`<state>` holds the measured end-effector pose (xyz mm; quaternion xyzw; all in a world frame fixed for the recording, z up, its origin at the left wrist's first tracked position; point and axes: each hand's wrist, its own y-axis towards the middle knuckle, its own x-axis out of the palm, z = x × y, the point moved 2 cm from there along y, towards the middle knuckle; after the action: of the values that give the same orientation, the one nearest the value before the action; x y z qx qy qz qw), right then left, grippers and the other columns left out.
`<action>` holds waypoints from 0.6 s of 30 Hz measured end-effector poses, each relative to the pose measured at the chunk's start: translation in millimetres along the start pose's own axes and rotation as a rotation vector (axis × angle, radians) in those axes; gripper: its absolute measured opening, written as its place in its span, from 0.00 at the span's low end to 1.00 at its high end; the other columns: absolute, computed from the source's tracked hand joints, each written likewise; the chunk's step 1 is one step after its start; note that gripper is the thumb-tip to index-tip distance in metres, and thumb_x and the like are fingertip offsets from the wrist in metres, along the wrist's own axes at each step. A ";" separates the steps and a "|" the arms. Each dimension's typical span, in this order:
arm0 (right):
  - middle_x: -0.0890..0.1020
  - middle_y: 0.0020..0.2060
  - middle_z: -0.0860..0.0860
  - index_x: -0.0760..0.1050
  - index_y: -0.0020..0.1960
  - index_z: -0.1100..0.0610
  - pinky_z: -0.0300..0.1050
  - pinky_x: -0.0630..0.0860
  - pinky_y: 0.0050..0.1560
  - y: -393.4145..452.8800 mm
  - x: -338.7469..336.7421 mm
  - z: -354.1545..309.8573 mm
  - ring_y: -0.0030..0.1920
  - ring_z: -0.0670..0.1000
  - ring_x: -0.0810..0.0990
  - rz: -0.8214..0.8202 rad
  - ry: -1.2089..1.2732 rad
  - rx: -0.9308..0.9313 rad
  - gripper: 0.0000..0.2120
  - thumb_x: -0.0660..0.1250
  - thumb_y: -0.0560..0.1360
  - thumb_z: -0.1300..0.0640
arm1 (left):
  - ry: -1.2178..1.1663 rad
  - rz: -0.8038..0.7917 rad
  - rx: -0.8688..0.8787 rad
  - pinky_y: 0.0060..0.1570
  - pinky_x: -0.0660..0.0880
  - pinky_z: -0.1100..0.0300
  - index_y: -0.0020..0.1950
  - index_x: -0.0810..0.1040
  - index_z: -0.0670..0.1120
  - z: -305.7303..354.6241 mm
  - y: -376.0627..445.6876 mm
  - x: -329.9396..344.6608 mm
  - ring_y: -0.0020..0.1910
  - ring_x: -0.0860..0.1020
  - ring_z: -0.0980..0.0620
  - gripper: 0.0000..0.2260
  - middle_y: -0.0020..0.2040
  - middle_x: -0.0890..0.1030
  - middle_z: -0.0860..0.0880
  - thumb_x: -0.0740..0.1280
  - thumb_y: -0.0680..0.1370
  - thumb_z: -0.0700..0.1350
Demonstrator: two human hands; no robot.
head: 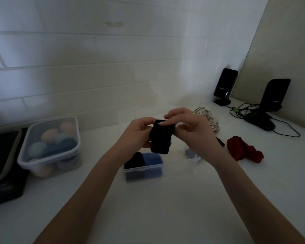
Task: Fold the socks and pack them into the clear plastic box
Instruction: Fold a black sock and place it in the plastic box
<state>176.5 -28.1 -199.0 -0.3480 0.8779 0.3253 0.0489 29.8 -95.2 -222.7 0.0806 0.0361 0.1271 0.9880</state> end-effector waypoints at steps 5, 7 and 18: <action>0.79 0.48 0.51 0.81 0.50 0.53 0.44 0.77 0.49 -1.9 0.3 2.7 0.51 0.45 0.78 -0.050 -0.065 0.017 0.18 0.66 0.70 0.73 | 0.029 -0.005 -0.013 0.50 0.79 0.42 0.57 0.79 0.40 1.4 -1.4 2.7 0.47 0.83 0.37 0.09 0.50 0.82 0.34 0.62 0.79 0.37; 0.80 0.48 0.52 0.81 0.52 0.55 0.40 0.78 0.46 -2.5 1.1 2.3 0.50 0.44 0.78 -0.036 -0.023 0.034 0.17 0.66 0.71 0.73 | 0.017 -0.016 -0.009 0.47 0.81 0.45 0.57 0.78 0.39 2.1 -1.8 3.9 0.45 0.83 0.39 0.10 0.49 0.83 0.36 0.61 0.79 0.37; 0.79 0.28 0.52 0.66 0.59 0.51 0.42 0.76 0.31 -3.9 -0.3 13.9 0.30 0.51 0.77 0.213 0.192 0.184 0.16 0.66 0.75 0.63 | 0.074 -0.121 0.043 0.38 0.79 0.64 0.49 0.80 0.51 0.5 -2.1 5.6 0.42 0.84 0.54 0.08 0.41 0.86 0.55 0.70 0.73 0.39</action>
<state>177.2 -21.6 -211.9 -0.2766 0.9365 0.2120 -0.0381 35.8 -95.8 -222.8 0.0945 0.0801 0.0691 0.9899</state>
